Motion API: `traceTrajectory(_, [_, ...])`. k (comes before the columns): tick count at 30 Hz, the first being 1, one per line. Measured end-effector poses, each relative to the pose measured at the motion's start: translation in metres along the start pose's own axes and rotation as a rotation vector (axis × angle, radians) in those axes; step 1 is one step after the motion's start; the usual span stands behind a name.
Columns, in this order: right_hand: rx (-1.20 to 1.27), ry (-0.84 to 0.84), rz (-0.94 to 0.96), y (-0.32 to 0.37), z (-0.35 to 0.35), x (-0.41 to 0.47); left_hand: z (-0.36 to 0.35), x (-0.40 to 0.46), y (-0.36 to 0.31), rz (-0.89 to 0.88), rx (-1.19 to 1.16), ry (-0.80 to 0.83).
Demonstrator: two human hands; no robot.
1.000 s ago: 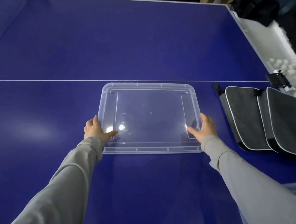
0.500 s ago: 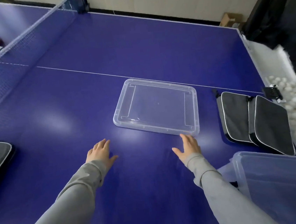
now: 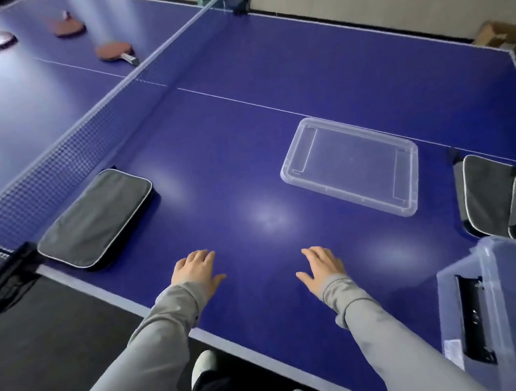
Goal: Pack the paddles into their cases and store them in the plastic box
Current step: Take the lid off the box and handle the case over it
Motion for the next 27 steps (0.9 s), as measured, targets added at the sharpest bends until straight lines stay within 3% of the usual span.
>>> traceTrajectory(8, [-0.102,0.076,0.007,0.11,-0.033,0.072,0.022,0.06,0.119,0.013,-0.179,-0.072])
traceTrajectory(12, [-0.066,0.072,-0.045,0.175,-0.042,0.115,0.053,0.105,0.193,-0.019,-0.196,-0.156])
traceTrajectory(15, [-0.013,0.066,-0.069,0.221,-0.045,0.151,0.069,0.142,0.257,0.052,-0.214,-0.162])
traceTrajectory(21, [0.195,0.003,-0.151,0.294,-0.048,0.209,0.065,0.208,0.351,0.221,-0.321,0.007])
traceTrajectory(27, [0.506,-0.056,-0.24,0.337,-0.066,0.248,0.039,0.241,0.366,0.255,-0.543,0.239])
Point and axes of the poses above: each hand's wrist, its own x-axis towards the middle knuckle, its own z-axis out of the back of the hand, y = z × x, the point moved 9 cm from there along x, towards the middle knuckle, and after that the axes turned 12 degrees about z, right-handed, at the moved point
